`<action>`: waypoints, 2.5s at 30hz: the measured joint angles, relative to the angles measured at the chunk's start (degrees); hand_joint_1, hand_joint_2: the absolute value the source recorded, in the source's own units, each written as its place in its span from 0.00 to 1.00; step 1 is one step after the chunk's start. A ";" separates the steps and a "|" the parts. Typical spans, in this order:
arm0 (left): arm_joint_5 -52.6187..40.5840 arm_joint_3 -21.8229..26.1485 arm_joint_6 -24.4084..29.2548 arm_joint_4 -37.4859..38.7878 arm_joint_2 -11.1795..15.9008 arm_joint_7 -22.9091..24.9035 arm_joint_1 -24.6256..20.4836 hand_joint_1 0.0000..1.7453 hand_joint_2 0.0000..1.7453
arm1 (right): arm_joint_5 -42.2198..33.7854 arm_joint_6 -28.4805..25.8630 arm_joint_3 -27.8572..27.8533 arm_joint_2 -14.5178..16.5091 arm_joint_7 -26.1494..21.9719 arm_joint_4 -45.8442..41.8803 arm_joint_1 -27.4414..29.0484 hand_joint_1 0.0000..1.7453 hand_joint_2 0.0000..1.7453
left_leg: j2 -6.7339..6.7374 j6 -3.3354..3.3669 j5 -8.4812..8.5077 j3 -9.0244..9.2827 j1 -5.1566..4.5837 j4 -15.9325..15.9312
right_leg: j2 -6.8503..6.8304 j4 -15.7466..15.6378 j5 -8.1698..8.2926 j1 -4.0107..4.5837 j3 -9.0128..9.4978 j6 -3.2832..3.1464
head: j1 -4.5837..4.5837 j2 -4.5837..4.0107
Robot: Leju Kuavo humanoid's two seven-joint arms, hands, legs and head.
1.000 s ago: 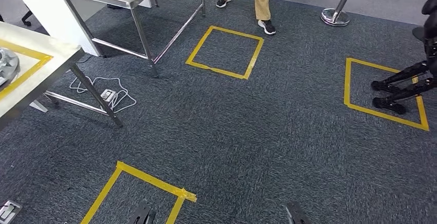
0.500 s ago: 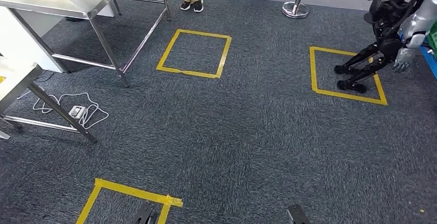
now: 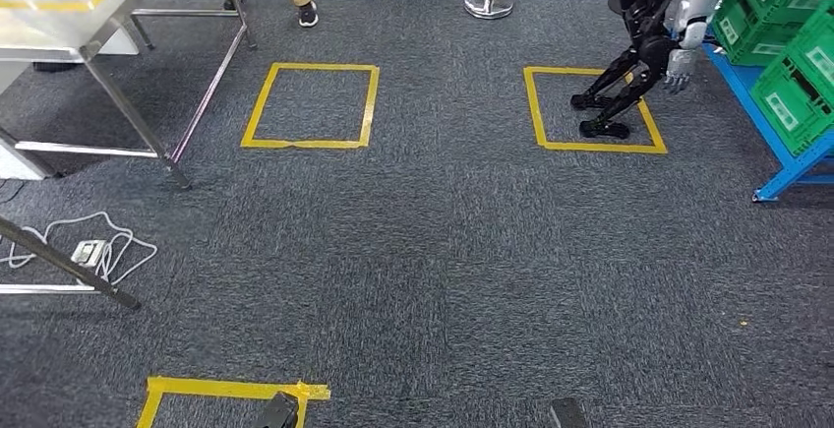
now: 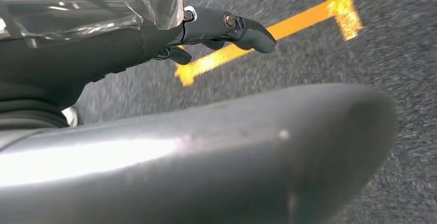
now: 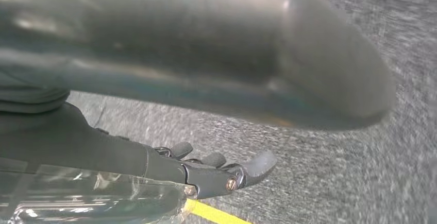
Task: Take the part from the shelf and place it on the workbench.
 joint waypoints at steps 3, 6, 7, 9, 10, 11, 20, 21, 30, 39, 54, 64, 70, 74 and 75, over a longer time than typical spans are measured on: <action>-1.46 -0.75 0.31 -0.23 0.29 -0.13 -0.74 0.00 0.00 | -0.83 -0.04 -1.92 0.73 -1.02 -0.49 1.56 0.00 0.00 | -0.06 -1.16 -0.67 -0.02 0.57 0.60 | 1.74 -0.05 0.43 0.17 -0.03 -1.42 | -0.04 0.00; -3.28 -1.22 -0.13 -1.02 0.43 0.49 -1.54 0.00 0.00 | -0.70 0.38 -3.93 1.61 -1.93 -0.62 2.58 0.00 0.00 | -4.32 -1.82 -5.74 -2.93 0.99 7.93 | 3.45 -0.13 0.99 0.06 -0.16 -2.31 | -0.14 0.00; -3.82 -1.25 -0.14 -1.37 0.43 0.86 -1.62 0.00 0.00 | -0.36 0.69 -4.59 1.96 -1.69 -0.78 2.86 0.00 0.00 | -5.10 -1.83 -7.82 -4.58 1.01 11.95 | 4.17 -0.11 1.10 0.22 -0.26 -2.48 | -0.13 0.00; -5.03 -1.25 0.17 -2.21 0.44 1.97 -1.71 0.00 0.00 | 0.98 1.75 -6.03 2.98 0.00 -1.71 3.99 0.00 0.00 | -5.62 -1.69 -9.36 -6.68 1.01 17.03 | 5.77 -0.08 1.21 0.55 -0.32 -2.63 | -0.13 0.00; -5.61 -1.22 0.42 -2.65 0.48 2.66 -1.75 0.00 0.00 | 1.82 2.38 -6.84 3.58 1.08 -2.56 4.86 0.00 0.00 | -5.84 -1.50 -8.27 -6.26 1.00 16.24 | 6.57 -0.07 1.24 0.66 -0.26 -2.67 | -0.12 0.00; -6.13 -1.19 0.60 -3.03 0.54 3.38 -1.76 0.00 0.00 | 2.71 3.06 -7.65 4.19 2.04 -3.48 5.70 0.00 0.00 | -6.21 -1.26 -6.39 -4.98 1.00 13.56 | 7.33 -0.05 1.26 0.72 -0.17 -2.67 | -0.12 0.00; -7.33 -0.60 -1.59 -3.69 2.14 4.26 -0.80 0.00 0.00 | 7.43 5.62 -14.35 6.72 1.36 -5.69 6.78 0.00 0.00 | -7.63 1.02 -0.53 0.84 0.81 -0.50 | 7.89 3.39 0.43 0.67 -3.61 -1.11 | 0.03 0.00; -7.20 -0.38 -2.18 -3.61 2.20 3.87 -0.80 0.00 0.00 | 8.10 5.61 -15.03 6.77 0.68 -5.51 6.40 0.00 0.00 | -6.77 1.21 -0.35 0.78 0.72 -0.67 | 5.94 6.78 -1.23 0.67 -5.23 -1.38 | 0.11 0.00; -6.07 1.81 -2.18 -2.31 0.93 1.40 -0.72 0.00 0.00 | 11.86 5.83 -18.03 6.20 -1.79 -3.76 4.35 0.00 0.00 | 0.00 0.25 -0.51 0.20 0.01 0.05 | -0.19 0.33 -0.63 0.52 0.63 -0.06 | 0.11 0.00; -6.13 2.22 -2.67 -1.50 0.39 1.22 -0.43 0.00 0.00 | 11.94 5.94 -18.87 6.11 -1.72 -3.06 4.16 0.00 0.00 | -5.53 -1.64 -9.20 -6.57 0.89 16.35 | 5.32 -0.27 0.70 0.81 0.17 -2.95 | -0.19 0.00; -6.67 5.62 -3.99 0.21 -1.80 0.31 -1.39 0.00 0.00 | 19.57 10.04 -26.58 7.71 -1.99 -7.03 3.37 0.00 0.00 | -4.50 1.82 0.39 0.87 0.13 -1.97 | 4.53 14.87 -4.89 0.99 -8.59 -1.63 | 0.09 0.00; -7.79 6.43 -3.81 0.67 -2.74 0.58 -1.58 0.00 0.00 | 20.91 10.61 -29.57 8.99 -2.20 -7.04 2.71 0.00 0.00 | 0.65 -1.04 -0.79 0.75 0.37 -0.20 | 1.60 -0.47 0.02 0.41 0.41 -1.46 | 0.10 0.00; -7.80 6.46 -3.81 0.89 -2.70 0.62 -1.40 0.00 0.00 | 20.92 10.62 -30.05 9.43 -2.20 -7.03 2.59 0.00 0.00 | -5.63 -1.83 -9.61 -6.62 1.03 16.86 | 5.53 -0.55 0.80 0.66 0.28 -2.84 | -0.12 0.00; -7.79 6.49 -3.81 0.98 -2.52 0.63 -1.38 0.00 0.00 | 20.92 10.62 -30.27 9.66 -2.20 -7.02 2.62 0.00 0.00 | -8.19 0.01 -2.83 -1.67 0.73 5.95 | 8.64 -0.56 1.07 1.29 0.42 -2.94 | -0.07 0.00; -7.80 6.50 -3.81 1.03 -2.41 0.63 -1.37 0.00 0.00 | 20.92 10.62 -30.31 9.76 -2.20 -7.02 2.56 0.00 0.00 | -9.33 0.56 -1.65 -0.18 0.58 2.73 | 9.30 -0.55 1.18 1.27 0.34 -2.82 | -0.05 0.00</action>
